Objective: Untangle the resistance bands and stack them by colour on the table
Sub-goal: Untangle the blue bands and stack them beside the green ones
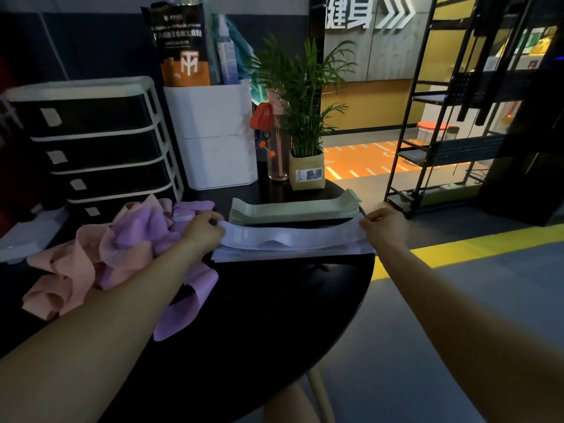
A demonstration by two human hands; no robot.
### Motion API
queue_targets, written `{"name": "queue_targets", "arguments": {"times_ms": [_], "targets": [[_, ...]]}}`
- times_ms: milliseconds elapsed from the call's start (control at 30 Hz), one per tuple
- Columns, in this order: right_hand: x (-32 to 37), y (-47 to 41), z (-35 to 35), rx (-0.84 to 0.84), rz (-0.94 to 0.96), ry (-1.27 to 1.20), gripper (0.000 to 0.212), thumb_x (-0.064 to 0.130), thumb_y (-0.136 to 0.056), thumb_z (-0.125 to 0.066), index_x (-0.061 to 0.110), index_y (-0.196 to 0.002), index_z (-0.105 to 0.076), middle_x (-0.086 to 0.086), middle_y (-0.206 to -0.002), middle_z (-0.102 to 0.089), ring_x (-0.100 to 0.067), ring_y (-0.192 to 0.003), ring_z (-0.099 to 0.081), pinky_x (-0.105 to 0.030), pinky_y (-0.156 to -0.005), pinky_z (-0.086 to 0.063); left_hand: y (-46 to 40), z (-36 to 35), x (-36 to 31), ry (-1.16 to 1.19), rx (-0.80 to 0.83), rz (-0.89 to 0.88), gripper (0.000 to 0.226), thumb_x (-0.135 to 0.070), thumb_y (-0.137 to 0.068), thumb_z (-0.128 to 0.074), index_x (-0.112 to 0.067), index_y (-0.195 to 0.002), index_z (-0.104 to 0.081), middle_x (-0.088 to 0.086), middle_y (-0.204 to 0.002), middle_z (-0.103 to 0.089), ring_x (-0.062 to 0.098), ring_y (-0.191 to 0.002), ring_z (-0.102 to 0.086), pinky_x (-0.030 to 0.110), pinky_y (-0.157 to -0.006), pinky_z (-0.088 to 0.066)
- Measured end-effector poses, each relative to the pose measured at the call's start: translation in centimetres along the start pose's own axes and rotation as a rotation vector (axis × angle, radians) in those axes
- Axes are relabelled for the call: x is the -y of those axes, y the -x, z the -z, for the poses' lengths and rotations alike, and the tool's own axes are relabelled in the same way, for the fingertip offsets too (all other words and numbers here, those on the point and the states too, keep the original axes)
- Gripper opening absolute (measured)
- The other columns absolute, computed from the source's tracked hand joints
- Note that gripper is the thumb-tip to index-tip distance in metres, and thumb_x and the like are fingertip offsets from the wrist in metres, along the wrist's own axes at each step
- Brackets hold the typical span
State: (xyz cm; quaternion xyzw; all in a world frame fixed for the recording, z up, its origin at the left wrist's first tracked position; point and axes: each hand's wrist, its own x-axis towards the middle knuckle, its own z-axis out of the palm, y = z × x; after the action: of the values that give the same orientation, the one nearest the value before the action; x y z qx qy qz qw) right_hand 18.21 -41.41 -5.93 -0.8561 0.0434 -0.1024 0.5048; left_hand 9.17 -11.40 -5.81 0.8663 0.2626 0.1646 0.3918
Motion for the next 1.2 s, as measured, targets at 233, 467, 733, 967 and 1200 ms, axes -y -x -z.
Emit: {"name": "queue_targets", "arguments": {"times_ms": [233, 467, 733, 967, 1200], "targets": [[-0.6, 0.4, -0.5, -0.045, 0.069, 0.121, 0.016, 0.006, -0.087, -0.055, 0.003, -0.096, -0.067, -0.015, -0.099, -0.066, -0.027, -0.091, -0.058, -0.025, -0.071, -0.036, 0.0, -0.2, 0.1, -0.077, -0.007, 0.009, 0.034, -0.002, -0.078, -0.063, -0.005, -0.112, -0.059, 0.015, -0.112, -0.064, 0.029, -0.105, -0.058, 0.028, -0.086, -0.042], [-1.4, 0.4, -1.0, -0.100, 0.114, 0.257, 0.024, 0.002, -0.089, -0.048, 0.001, -0.103, -0.067, -0.020, -0.106, -0.064, -0.033, -0.102, -0.056, -0.033, -0.085, -0.042, 0.5, 0.0, 0.9, -0.050, 0.013, 0.026, 0.029, 0.004, -0.075, -0.066, 0.000, -0.103, -0.062, 0.016, -0.104, -0.067, 0.029, -0.099, -0.062, 0.031, -0.084, -0.046], [-1.6, 0.4, -1.4, -0.094, 0.188, 0.382, 0.022, 0.003, -0.087, -0.048, 0.002, -0.107, -0.059, -0.020, -0.113, -0.054, -0.036, -0.106, -0.049, -0.034, -0.080, -0.038, 0.6, -0.3, 1.3, 0.025, 0.026, 0.047, 0.031, 0.005, -0.078, -0.065, 0.001, -0.109, -0.060, 0.010, -0.093, -0.061, 0.025, -0.089, -0.059, 0.027, -0.070, -0.047], [2.4, 3.2, -2.2, 0.170, 0.582, 0.499, 0.040, 0.022, -0.088, -0.061, 0.013, -0.125, -0.052, -0.011, -0.129, -0.044, -0.032, -0.120, -0.034, -0.032, -0.096, -0.028, 0.4, 0.5, 1.5, 0.058, 0.060, -0.135, 0.060, -0.007, -0.076, -0.074, -0.003, -0.129, -0.045, 0.016, -0.131, -0.045, 0.024, -0.110, -0.049, 0.028, -0.092, -0.039], [5.0, 3.8, -5.6, 0.722, 0.601, 0.703, 0.087, 0.047, -0.075, -0.072, 0.019, -0.145, -0.028, -0.007, -0.146, -0.028, -0.029, -0.136, -0.023, -0.044, -0.111, -0.027, 0.0, 2.0, 0.6, -0.418, 0.412, -0.396, 0.096, -0.028, -0.066, -0.083, -0.017, -0.144, -0.028, 0.006, -0.147, -0.028, 0.020, -0.135, -0.028, 0.021, -0.105, -0.023]]}}
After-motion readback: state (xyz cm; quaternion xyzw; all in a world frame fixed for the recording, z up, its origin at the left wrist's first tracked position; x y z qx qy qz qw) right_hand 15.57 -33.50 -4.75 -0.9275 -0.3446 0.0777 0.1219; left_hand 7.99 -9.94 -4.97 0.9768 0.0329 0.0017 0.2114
